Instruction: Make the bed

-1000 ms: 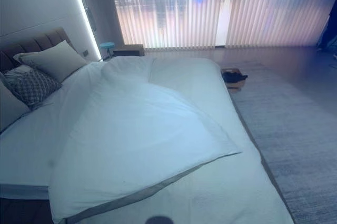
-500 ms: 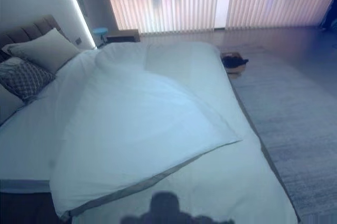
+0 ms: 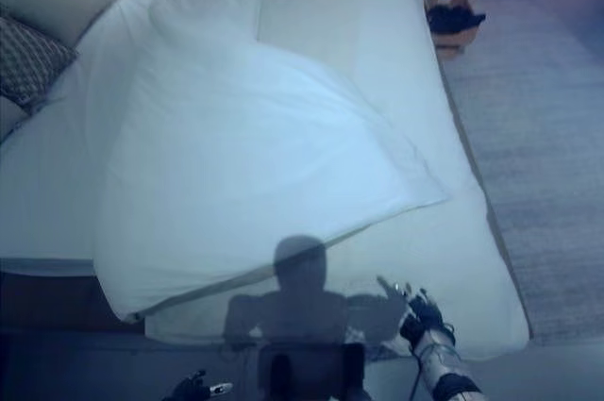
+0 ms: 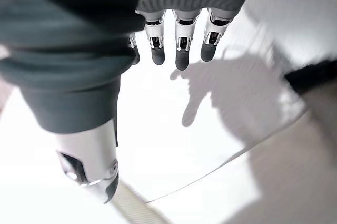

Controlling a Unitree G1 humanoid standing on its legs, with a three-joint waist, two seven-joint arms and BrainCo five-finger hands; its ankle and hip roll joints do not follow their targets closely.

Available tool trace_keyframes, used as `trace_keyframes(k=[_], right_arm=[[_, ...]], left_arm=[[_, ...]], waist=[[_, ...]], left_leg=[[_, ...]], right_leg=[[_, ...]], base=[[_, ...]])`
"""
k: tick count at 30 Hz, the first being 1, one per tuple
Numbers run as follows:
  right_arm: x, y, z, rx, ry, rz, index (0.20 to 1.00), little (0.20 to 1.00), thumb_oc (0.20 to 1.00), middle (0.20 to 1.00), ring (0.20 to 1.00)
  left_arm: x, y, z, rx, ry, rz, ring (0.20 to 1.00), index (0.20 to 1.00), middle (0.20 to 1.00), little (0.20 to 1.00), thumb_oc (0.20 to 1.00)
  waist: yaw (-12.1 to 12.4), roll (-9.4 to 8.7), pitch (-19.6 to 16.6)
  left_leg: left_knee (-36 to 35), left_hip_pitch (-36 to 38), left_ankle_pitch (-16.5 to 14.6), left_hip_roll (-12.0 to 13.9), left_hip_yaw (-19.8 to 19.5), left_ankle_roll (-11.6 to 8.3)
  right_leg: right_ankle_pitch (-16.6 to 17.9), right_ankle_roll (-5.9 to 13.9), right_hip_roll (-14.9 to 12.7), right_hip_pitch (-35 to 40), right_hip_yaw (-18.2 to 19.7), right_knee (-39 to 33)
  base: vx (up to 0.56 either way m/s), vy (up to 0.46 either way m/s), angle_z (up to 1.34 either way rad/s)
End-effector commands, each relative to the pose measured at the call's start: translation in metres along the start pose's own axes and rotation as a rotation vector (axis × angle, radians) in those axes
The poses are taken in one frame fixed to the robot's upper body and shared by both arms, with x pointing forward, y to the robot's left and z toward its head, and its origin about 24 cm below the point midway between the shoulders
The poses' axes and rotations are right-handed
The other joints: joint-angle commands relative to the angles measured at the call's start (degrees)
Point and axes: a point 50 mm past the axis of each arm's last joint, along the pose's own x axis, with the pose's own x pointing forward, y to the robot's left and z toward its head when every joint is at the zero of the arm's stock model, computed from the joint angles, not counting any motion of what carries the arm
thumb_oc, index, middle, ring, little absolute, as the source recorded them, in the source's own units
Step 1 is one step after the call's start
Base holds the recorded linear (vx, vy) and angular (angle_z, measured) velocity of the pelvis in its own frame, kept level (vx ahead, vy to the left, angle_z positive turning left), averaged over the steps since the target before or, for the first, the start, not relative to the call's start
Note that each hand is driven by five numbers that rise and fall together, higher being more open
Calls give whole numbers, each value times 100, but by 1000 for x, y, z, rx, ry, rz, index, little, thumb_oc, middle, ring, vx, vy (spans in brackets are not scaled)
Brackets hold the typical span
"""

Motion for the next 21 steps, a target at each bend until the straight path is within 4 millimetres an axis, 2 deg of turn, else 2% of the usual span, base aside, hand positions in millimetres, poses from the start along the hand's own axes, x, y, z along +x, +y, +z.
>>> trace_keyframes(k=[1,3,11,14,21], right_arm=[[2,33,27,162,-111,56,1000,1000,1000,1000,1000],[4,50,53,213,-175,82,1000,1000,1000,1000,1000],[2,92,133,276,-360,143,1000,1000,1000,1000,1000],[-4,105,163,294,-429,160,1000,1000,1000,1000,1000],[-25,118,234,400,-592,171,1000,1000,1000,1000,1000]], left_arm=[[2,-3,8,-11,-6,7,1000,1000,1000,1000,1000],[2,-8,10,-14,-13,-6,1000,1000,1000,1000,1000],[-1,-26,25,-38,-84,-69,1000,1000,1000,1000,1000],[-2,-31,32,-46,-111,-85,1000,1000,1000,1000,1000],[-5,-36,46,-65,-173,-108,1000,1000,1000,1000,1000]], waist=[[98,-257,56],[140,-200,170],[275,-66,441],[322,-31,553],[446,86,831]], left_leg=[[-4,-164,-96,-460,58,133],[-4,-290,-69,-477,60,137],[-4,-720,9,-485,51,144],[-4,-880,41,-482,13,146],[-4,-1332,164,-467,-110,154]], right_leg=[[40,398,-257,-92,361,245],[63,403,-265,-231,374,257],[60,396,-272,-692,381,392],[48,383,-270,-895,383,515],[-33,344,-261,-1477,319,905]], base=[[0,0,0],[0,0,0],[2,3,0],[-3,-1,-1],[-3,-3,1]])
